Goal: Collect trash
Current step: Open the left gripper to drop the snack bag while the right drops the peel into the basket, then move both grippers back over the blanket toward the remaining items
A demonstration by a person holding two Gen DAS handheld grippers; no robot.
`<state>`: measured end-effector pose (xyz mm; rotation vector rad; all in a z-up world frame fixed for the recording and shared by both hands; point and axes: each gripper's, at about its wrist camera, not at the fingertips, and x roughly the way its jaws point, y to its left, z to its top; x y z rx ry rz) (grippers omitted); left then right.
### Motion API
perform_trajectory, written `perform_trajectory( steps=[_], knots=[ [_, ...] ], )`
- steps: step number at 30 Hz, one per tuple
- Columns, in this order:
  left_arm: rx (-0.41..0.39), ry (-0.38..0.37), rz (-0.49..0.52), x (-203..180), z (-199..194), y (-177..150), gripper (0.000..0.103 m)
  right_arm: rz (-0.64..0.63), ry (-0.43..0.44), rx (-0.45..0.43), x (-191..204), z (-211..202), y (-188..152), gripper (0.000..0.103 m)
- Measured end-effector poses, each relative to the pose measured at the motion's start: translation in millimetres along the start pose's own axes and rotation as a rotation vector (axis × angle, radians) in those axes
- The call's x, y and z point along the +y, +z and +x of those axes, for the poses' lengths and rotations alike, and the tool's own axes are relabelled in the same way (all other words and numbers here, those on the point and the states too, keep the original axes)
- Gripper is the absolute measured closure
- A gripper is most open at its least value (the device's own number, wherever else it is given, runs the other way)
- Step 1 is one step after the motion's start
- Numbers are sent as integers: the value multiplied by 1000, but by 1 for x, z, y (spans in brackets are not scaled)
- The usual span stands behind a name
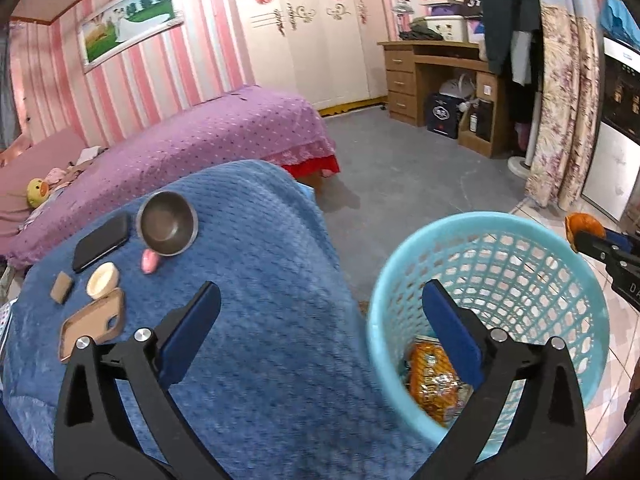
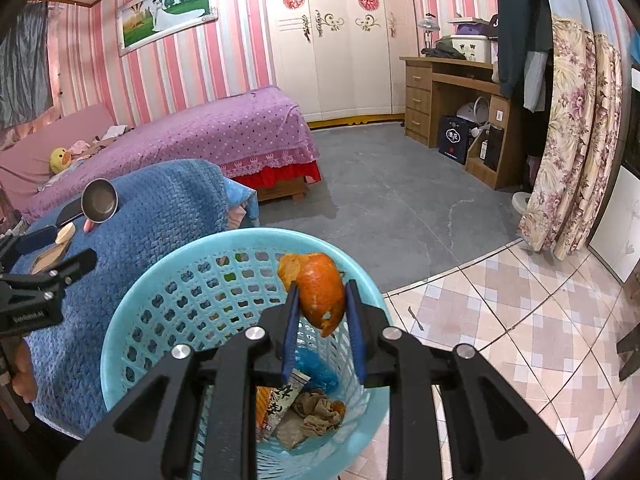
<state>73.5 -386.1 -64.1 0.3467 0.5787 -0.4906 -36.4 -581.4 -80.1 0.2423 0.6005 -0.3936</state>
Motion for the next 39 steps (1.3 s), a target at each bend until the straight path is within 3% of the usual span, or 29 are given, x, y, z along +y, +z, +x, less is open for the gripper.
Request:
perform_trajectory(
  steps=[5,9,13,15,17,20,23,32,39],
  knots=[
    [-11,29,-25,21,-3,-2,6,-12,-4,5,9,4,2,77],
    [-10,45,-49,42,-3,-4,6,-10,-2,4,16,6,5,51],
    [-16,65,-69,60,-4,-6,6,-19,-4,8,24,8,7,46],
    [-20,77,-86,71,-5,-8,6,-21,-8,9,28,8,8,30],
    [-22,84,-102,81,-6,-9,6,-18,-12,-5,30,6,8,23],
    [-25,96,-126,99,-8,-12,6,-17,-16,-15,36,3,12,23],
    [-26,113,-147,116,-12,-17,6,-12,-20,-21,43,2,15,14],
    [-26,181,-224,181,-28,-37,6,-61,13,-49,97,5,24,13],
    [-7,279,-237,242,-39,-63,6,-93,78,-49,148,18,27,13]
  ],
)
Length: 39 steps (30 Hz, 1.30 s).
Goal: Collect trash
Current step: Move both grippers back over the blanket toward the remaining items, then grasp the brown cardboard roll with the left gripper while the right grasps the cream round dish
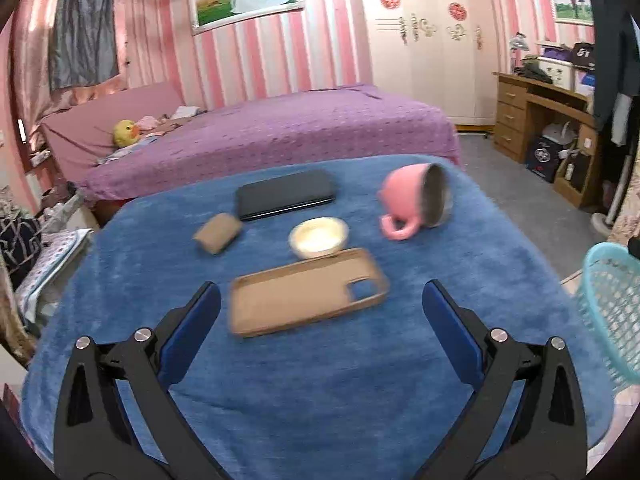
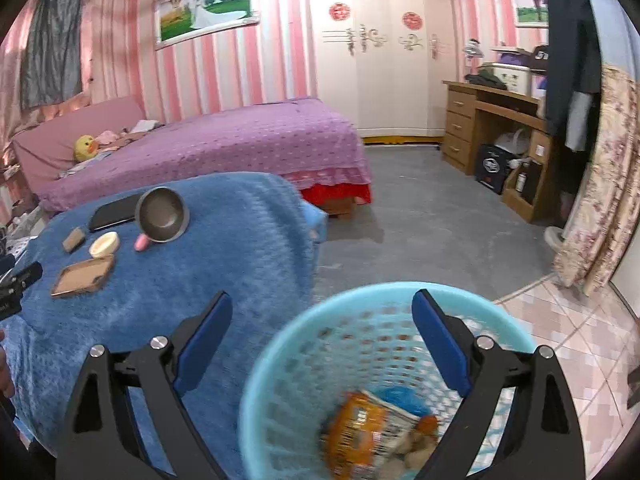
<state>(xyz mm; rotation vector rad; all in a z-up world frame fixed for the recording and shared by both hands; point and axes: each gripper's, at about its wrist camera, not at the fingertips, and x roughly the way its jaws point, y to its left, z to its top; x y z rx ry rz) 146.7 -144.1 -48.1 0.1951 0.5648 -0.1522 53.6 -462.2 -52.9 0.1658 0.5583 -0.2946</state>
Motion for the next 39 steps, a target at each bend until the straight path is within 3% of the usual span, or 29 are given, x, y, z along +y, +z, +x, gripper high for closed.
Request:
perform_trajectory(
  steps=[7,14,28,39],
  knots=[
    [34,82,-39,74,17,-12,6,-59,79,22,63,24,3,13],
    [69,112,-116,140,38,-14,6,-122,137,40,123,43,6,13],
    [108,97,-129,188,84,7,6,-219,278,81,252,106,22,14],
    [131,99,-123,210,106,15,6,-289,337,186,316,159,20,14]
  ],
)
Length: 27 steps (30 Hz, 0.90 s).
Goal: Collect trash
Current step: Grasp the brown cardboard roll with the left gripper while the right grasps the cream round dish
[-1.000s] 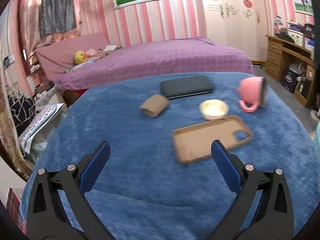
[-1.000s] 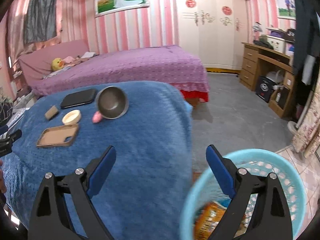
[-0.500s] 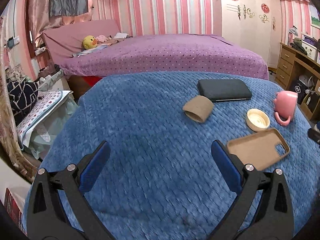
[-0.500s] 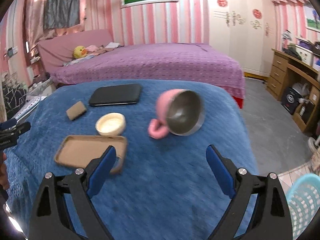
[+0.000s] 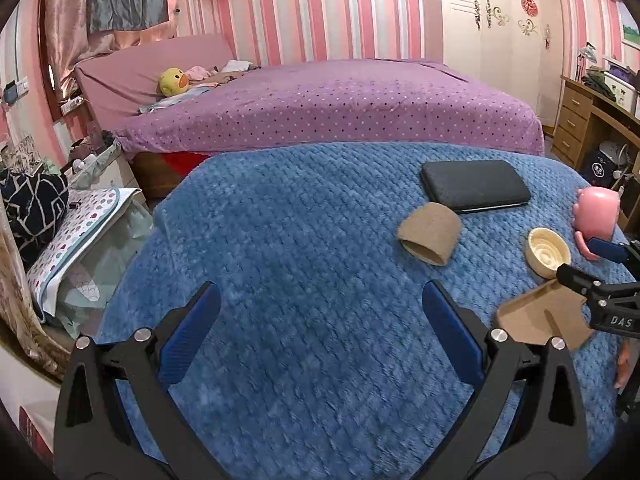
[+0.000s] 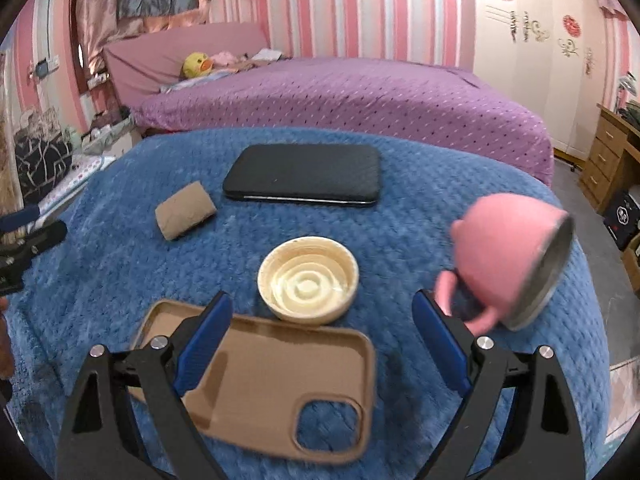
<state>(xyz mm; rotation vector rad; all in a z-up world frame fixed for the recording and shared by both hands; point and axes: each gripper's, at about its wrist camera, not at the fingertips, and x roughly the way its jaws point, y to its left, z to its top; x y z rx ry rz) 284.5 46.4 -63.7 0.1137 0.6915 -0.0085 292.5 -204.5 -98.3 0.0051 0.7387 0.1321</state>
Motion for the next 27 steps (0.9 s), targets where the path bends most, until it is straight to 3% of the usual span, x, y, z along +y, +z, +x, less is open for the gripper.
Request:
perform_trajectory(
  steps=[4,7,11,16,23,27],
  knots=[
    [2,1,-3,3,5,4,6,-8,9,46,4,18,9,16],
    [5,-9,-1,-1,9,6,6,-13,25,77,7,30,11,42],
    [24,-43,-6,-10,20,9,6,-2,45,64,6,30,12,42],
    [48,-97,9,-35,37,17,6,-5,27,-24,-1,5,16,42],
    [107,-168,13,-61,76,27,6,6,4,-47,-24,-19,14,42],
    [132,-154,67,-78,95,29,6,16,-12,-62,-39,-34,11,42]
  ],
)
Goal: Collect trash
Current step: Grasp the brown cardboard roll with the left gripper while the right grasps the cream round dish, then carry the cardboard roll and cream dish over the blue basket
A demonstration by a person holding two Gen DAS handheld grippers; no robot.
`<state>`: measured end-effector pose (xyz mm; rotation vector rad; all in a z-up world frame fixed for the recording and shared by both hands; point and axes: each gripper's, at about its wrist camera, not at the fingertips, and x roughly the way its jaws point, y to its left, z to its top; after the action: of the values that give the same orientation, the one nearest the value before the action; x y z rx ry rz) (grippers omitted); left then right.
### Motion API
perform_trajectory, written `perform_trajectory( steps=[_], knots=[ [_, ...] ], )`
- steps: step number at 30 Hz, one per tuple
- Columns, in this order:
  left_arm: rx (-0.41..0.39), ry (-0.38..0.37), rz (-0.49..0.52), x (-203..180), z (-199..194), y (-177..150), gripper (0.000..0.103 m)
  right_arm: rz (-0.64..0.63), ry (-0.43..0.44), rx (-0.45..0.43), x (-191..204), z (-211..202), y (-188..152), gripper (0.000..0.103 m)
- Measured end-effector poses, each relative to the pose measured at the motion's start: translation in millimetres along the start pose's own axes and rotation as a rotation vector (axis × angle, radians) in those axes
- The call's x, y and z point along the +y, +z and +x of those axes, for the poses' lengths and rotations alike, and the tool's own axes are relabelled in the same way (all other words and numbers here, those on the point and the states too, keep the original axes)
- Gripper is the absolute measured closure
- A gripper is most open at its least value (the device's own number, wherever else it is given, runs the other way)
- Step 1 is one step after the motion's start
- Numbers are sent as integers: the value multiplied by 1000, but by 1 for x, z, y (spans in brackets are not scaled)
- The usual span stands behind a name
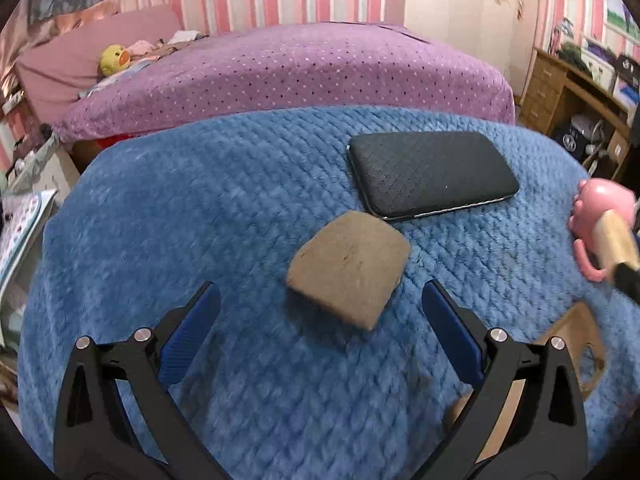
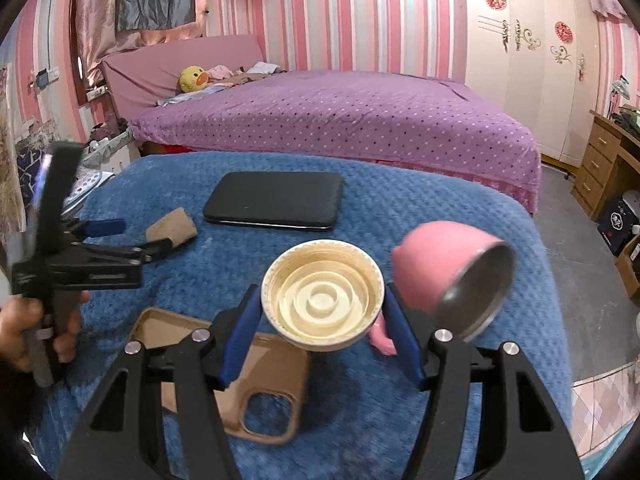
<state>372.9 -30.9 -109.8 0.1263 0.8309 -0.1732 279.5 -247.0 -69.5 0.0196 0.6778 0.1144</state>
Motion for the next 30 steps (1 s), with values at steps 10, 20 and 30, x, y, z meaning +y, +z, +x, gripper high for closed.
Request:
perform_trajectory(
  steps=[10,20,30],
  knots=[
    [15,-47,62,-15,9,5,46,16,-15,-11,-20,-21,-8,42],
    [-114,14,101,-40,-82,-10,48,74,-27,-32,-49,-52,-28,42],
    [-189,7,99,-104,-165,-57,47,110,-79,-62,-84,-116,-59,42]
  ],
)
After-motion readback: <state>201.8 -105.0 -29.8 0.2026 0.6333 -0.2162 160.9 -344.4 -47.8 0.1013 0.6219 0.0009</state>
